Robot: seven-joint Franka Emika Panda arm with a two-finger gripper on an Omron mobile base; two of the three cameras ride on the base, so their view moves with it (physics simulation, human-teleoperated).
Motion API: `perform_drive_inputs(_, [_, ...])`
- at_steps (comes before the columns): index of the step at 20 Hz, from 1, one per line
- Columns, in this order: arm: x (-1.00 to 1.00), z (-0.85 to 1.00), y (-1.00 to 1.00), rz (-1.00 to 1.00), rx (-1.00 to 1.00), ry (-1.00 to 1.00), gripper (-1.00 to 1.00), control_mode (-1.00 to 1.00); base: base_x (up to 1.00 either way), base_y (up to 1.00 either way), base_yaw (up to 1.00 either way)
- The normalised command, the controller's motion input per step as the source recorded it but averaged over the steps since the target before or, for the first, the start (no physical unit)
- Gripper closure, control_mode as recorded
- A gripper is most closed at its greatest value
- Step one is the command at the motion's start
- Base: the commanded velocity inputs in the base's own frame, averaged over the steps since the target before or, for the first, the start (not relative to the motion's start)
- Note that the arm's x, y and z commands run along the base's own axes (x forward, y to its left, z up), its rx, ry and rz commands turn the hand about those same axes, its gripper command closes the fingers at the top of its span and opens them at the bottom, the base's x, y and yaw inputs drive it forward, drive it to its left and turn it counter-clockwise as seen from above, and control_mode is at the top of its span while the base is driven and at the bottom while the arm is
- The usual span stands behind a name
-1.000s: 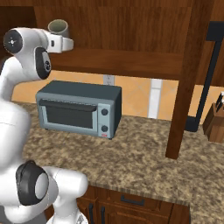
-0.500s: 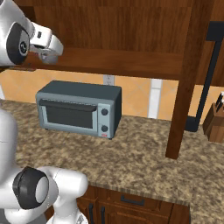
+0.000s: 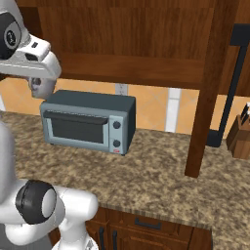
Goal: Gather all objects into one cabinet and sort the glasses and bowls to opposite sides.
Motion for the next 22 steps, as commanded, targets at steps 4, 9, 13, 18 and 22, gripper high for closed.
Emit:
perform_drive_inputs(4, [0.01, -1.00, 0.03, 0.00, -0.01, 0.27, 1.00, -1.00, 0.00, 0.00, 0.00])
perform_drive_inputs(9, [0.01, -0.88, 0.00, 0.00, 0.00, 0.27, 1.00, -1.00, 0.00, 0.00, 0.00])
perform_drive_inputs(13, [-0.01, -0.36, 0.00, 0.00, 0.00, 0.17, 1.00, 1.00, -0.19, 0.00, 0.00])
perform_drive_inputs(18, [0.00, 0.00, 0.00, 0.00, 0.00, 0.00, 1.00, 1.00, -0.97, 0.14, 0.01])
perform_drive_inputs(22, [0.00, 0.00, 0.00, 0.00, 0.00, 0.00, 1.00, 1.00, -1.00, 0.10, 0.00])
